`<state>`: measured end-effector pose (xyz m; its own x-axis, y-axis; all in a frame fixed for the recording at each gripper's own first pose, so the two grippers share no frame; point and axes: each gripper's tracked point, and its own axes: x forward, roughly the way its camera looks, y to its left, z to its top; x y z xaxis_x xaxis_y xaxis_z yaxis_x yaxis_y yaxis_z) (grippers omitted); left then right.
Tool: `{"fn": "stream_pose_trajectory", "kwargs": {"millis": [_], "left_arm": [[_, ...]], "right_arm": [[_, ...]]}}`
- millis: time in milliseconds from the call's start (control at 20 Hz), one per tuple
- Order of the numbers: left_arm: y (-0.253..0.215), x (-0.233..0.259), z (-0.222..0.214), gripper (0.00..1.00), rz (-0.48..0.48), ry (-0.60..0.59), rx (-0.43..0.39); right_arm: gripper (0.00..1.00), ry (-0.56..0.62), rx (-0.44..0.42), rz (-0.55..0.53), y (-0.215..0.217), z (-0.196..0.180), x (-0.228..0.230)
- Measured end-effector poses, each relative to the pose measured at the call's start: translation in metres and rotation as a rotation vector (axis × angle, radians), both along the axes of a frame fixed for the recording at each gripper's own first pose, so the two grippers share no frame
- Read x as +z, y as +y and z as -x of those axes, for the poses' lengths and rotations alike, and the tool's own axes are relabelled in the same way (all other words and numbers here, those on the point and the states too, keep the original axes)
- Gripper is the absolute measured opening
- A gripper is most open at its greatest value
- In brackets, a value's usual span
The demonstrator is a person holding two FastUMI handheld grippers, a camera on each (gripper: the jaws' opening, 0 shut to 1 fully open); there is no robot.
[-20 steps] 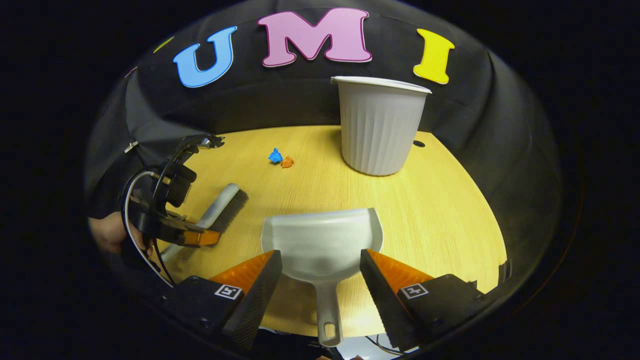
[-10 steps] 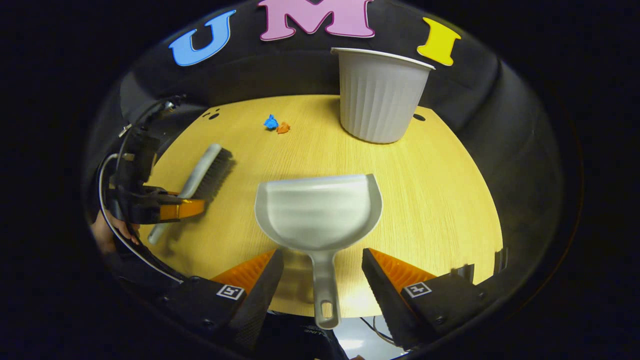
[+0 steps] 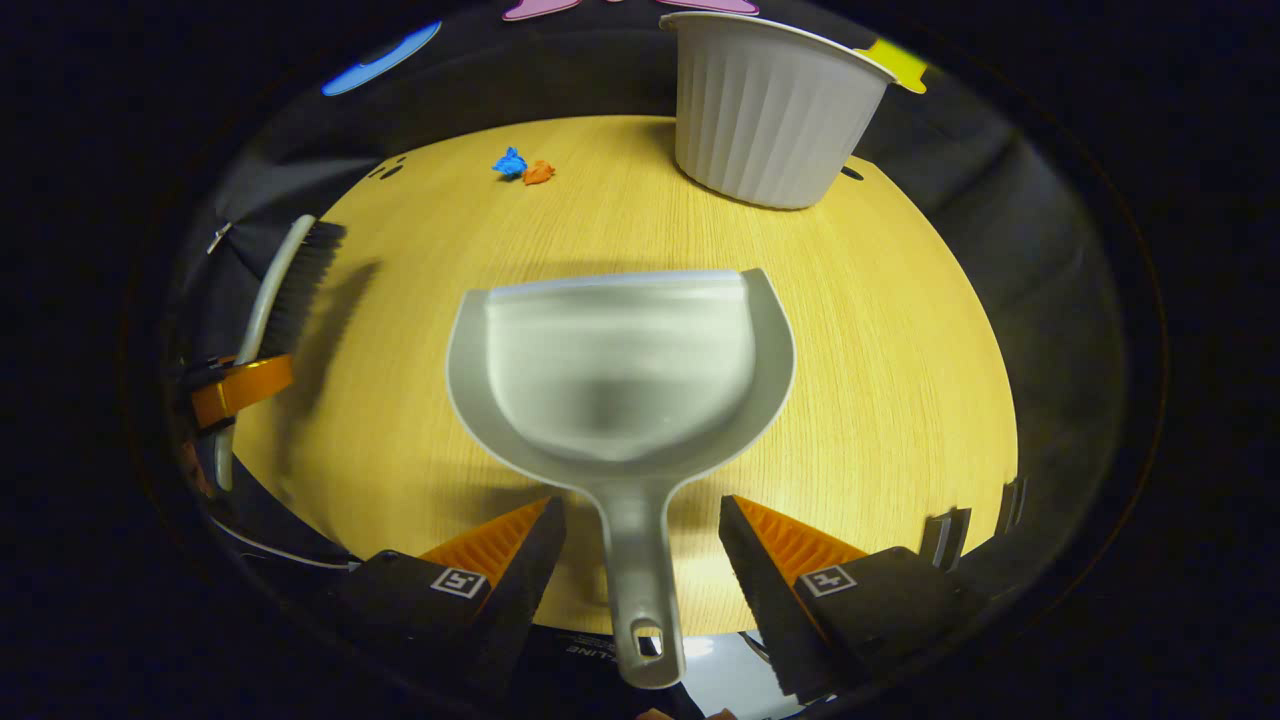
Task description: Pick up the small broom and dustpan from the desktop, sweep the trash into the dustpan with the broom, and then empty the trash into the garbage bin.
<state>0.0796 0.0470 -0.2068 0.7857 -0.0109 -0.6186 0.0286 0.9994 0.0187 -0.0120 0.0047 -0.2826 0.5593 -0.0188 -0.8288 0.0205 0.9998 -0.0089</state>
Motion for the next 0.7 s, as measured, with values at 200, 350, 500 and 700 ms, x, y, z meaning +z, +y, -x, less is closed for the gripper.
{"fn": "stream_pose_trajectory", "kwargs": {"millis": [200, 350, 500, 700], "left_arm": [[0.010, -0.002, 0.005, 0.24, 0.009, 0.018, 0.052], [0.013, -0.004, 0.000, 0.24, 0.008, 0.033, 0.076], [0.009, -0.005, -0.006, 0.24, 0.021, 0.050, 0.091], [0.008, -0.008, -0.022, 0.24, 0.022, 0.081, 0.100]], "right_arm": [[0.95, 0.051, 0.016, 0.005, -0.004, -0.008, -0.018], [0.81, 0.070, 0.037, -0.028, 0.002, -0.011, -0.022], [0.66, 0.070, 0.052, -0.032, 0.005, -0.019, -0.021], [0.42, 0.084, 0.103, -0.037, 0.007, -0.021, -0.022]]}}
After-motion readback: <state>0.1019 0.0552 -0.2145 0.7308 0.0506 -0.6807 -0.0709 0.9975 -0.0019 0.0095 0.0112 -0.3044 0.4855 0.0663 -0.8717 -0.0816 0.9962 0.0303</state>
